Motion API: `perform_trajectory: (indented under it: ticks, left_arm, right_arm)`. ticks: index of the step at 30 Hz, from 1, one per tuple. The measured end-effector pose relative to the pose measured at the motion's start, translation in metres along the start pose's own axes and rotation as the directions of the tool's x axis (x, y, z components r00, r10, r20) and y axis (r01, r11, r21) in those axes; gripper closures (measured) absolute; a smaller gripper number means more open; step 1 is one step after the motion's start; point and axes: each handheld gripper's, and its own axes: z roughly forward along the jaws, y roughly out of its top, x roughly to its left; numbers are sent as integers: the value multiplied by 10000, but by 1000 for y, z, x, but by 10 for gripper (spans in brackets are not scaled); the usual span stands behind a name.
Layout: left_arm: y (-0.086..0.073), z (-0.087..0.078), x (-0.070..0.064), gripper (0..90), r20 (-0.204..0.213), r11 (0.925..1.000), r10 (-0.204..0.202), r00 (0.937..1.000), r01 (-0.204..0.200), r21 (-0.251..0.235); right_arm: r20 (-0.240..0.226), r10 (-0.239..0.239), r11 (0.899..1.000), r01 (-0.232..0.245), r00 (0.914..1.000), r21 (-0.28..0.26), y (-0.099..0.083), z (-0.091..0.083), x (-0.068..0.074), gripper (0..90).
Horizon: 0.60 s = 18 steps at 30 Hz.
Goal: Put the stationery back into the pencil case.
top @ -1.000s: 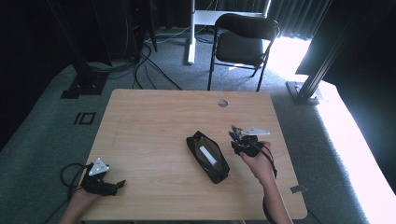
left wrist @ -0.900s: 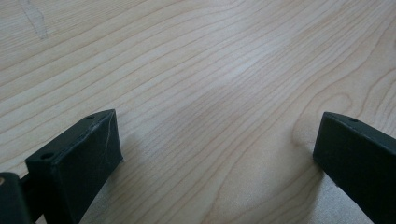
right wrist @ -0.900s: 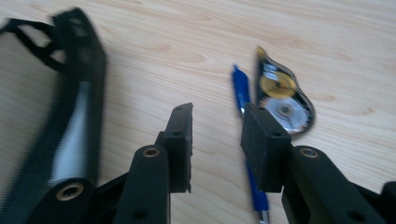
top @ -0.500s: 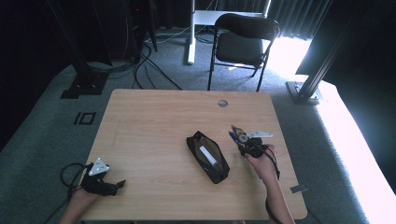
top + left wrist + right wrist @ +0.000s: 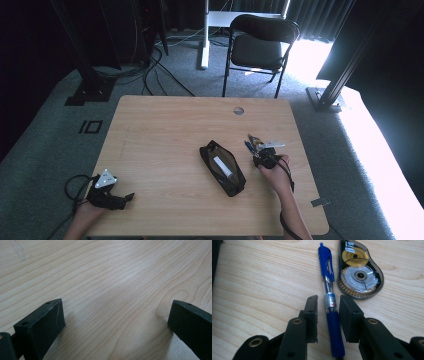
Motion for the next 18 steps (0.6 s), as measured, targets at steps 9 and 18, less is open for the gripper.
perform_trajectory:
  ticks: [9, 18]
  left_arm:
    - [0, 0, 0, 11, 1, 10000, -2, 10000, 2, 0]
    - [0, 0, 0, 11, 0, 10000, -2, 10000, 2, -2]
  right_arm:
    - [-199, -15, 9996, 20, 9998, 266, 8, 6, 2, 684]
    - [-516, -556, 9983, 564, 9971, 130, 17, 14, 13, 636]
